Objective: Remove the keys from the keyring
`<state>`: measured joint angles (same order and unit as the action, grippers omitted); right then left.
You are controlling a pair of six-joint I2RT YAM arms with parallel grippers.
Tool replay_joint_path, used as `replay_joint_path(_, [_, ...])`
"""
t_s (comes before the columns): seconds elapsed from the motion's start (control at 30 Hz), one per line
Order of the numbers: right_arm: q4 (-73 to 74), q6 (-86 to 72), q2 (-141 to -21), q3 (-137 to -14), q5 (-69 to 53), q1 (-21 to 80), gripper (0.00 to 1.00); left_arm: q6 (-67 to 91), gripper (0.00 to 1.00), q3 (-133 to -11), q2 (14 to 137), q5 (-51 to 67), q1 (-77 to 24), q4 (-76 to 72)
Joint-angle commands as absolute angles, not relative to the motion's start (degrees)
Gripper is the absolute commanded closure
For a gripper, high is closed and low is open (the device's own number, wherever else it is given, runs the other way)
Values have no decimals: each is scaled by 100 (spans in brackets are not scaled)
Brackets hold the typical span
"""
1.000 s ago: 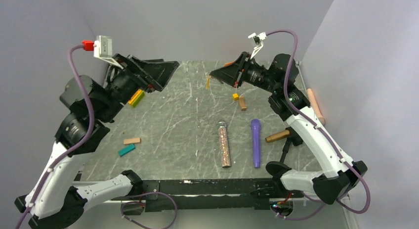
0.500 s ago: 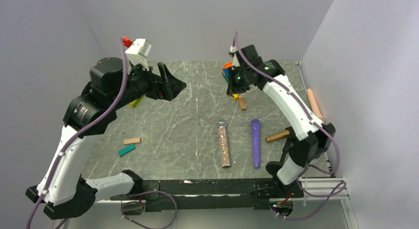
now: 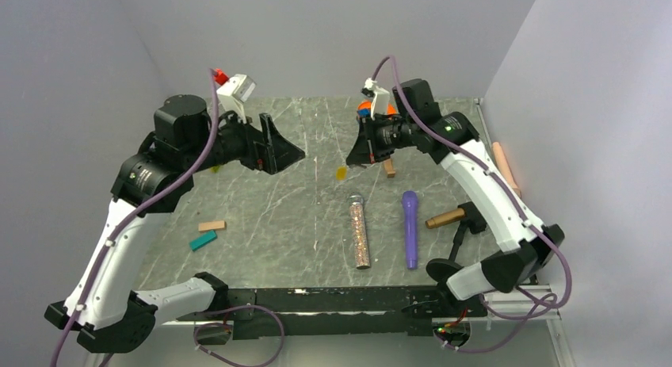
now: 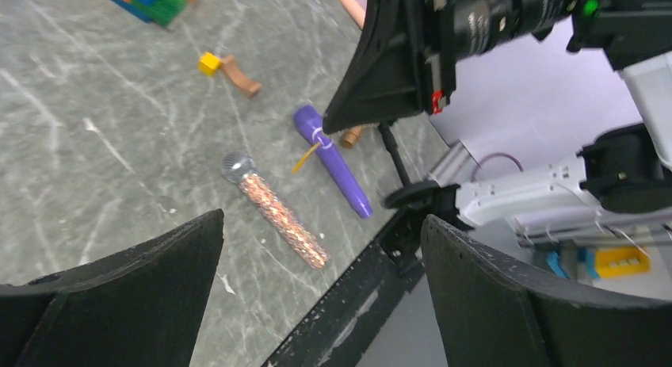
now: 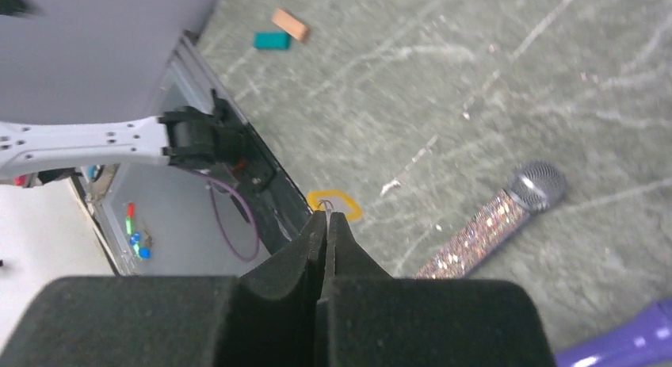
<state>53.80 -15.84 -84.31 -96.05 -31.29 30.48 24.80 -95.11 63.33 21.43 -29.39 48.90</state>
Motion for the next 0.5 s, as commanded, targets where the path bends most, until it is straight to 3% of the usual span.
replay_joint_path(0.0, [4409,-1586,-8039,-9564,-3720,3055,100,2794,3,-9002,6235,3479,-2869,3730])
replay_joint_path(0.17, [3843,-1633,-7647,-9336,-4189,3059,100,3086,10,-8783,6391,4245,-2831,2827])
replay_joint_path(0.47, [3296,-1760,-7408,-9274,-4560,3054,100,3164,30,-8995,6916,4717,-2821,2628])
